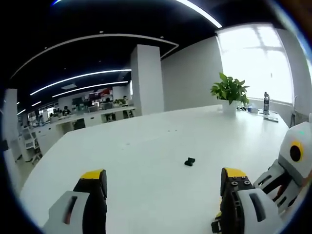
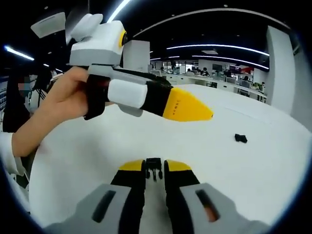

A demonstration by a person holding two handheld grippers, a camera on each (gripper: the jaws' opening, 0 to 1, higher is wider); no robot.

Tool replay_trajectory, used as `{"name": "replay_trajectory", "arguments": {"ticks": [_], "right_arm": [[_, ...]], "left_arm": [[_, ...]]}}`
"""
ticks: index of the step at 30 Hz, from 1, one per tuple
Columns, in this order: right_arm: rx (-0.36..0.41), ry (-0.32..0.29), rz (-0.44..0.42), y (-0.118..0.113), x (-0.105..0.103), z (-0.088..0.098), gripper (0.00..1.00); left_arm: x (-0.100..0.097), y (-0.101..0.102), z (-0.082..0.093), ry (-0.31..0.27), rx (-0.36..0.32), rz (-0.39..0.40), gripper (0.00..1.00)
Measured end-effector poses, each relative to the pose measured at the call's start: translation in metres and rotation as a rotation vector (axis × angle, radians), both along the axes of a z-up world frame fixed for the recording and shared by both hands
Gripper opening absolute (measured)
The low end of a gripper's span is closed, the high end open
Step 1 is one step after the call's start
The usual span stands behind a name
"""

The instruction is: Snap the two parts of the plastic buckle together until the buckle closes and remains connected.

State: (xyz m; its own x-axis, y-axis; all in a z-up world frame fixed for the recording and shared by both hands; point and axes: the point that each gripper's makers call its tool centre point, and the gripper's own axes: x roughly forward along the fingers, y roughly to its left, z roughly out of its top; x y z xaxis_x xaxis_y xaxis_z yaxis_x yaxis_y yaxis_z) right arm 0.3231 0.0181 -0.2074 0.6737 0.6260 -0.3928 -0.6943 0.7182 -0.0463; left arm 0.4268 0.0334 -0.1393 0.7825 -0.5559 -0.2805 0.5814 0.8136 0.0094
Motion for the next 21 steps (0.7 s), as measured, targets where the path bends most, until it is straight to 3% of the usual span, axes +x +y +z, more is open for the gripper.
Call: {"name": "replay_trajectory", "arguments": {"ticks": [9, 21], "right_arm": [[0.0, 0.002, 0.032, 0.003, -0.001, 0.0, 0.12], [0.016, 0.012, 0.072, 0.007, -0.009, 0.001, 0.12]], "left_arm": [[-0.008, -0.005, -0.004, -0.013, 0.004, -0.017, 0.99], [-0.002, -0.007, -0.011, -0.011, 0.006, -0.008, 0.99]]}}
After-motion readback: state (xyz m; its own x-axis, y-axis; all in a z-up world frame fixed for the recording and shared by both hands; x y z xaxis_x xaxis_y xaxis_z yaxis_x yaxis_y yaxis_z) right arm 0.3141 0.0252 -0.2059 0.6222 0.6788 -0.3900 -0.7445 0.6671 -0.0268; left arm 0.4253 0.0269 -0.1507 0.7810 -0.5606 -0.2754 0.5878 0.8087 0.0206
